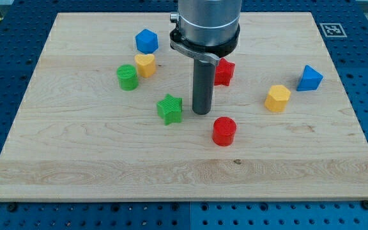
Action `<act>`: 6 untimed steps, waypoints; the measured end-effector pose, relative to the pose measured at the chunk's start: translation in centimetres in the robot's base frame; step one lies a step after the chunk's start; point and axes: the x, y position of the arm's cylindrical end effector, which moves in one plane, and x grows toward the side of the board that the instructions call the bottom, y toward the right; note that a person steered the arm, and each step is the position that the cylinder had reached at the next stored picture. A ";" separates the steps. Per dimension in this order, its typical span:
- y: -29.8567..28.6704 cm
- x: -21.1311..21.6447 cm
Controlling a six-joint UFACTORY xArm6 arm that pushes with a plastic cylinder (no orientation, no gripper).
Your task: Push the red circle slightly towards the bottom right of the board
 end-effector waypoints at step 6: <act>1.7 14.6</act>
